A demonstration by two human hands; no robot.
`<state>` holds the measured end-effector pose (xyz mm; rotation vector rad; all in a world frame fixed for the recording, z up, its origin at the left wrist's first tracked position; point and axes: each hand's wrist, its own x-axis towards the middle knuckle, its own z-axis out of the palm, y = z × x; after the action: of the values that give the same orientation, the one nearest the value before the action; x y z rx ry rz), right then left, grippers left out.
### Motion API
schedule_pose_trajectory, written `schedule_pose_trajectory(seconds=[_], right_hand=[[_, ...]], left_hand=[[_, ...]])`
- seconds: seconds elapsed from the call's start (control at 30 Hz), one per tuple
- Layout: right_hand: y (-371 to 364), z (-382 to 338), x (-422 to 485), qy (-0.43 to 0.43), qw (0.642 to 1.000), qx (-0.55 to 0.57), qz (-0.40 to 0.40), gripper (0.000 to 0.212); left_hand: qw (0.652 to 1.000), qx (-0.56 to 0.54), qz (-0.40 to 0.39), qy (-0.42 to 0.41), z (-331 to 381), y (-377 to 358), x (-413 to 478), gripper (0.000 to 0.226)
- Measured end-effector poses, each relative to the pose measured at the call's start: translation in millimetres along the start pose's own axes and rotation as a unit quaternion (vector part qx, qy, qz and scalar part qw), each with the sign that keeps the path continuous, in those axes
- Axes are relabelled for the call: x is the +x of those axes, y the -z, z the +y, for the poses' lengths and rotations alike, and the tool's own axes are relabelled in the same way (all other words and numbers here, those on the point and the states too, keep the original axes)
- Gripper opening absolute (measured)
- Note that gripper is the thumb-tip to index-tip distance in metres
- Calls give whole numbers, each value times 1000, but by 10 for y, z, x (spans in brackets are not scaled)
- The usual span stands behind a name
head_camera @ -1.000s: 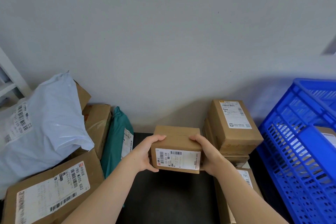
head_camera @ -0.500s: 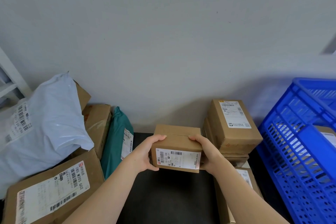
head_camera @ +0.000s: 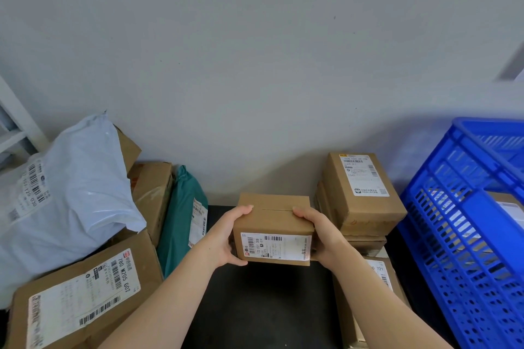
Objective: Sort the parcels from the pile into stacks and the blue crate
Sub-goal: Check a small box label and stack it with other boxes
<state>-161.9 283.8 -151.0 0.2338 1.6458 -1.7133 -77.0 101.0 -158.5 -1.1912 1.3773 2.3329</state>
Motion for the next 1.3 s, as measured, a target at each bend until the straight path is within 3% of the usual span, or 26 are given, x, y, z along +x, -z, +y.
schedule_pose_trajectory(seconds=[0.23,0.5,0.67,0.73,0.87,0.9,1.0,1.17,1.3], right_hand=[[-7,-18,-29,0,1000,-14,18,45],[-21,-14,-96,-29,999,-17,-4,47],[3,18,-53,-76,997,-4,10,65],[21,23,-20,-85,996,3,11,73],[19,29,0,-76,996,1,36,70],[21,41,13,-70,997,-3,44,68],[34,68,57,-42,997,-14,64,62],[5,119,53,19,997,-48,54,41],[-39,100,30,23,996,-73,49,47]], left_hand=[[1000,2,2,-1,-19,16,-13,54],[999,3,-9,-44,3,6,-83,30],[997,1,-27,-67,0,-4,-108,28],[996,17,-46,-81,4,6,-113,33],[991,61,-77,-96,3,62,-96,82],[989,75,-86,-94,5,79,-92,86],[988,68,-119,-69,27,97,-81,75],[997,34,-58,-24,65,17,-61,80],[999,43,-17,-23,46,-22,-83,48]])
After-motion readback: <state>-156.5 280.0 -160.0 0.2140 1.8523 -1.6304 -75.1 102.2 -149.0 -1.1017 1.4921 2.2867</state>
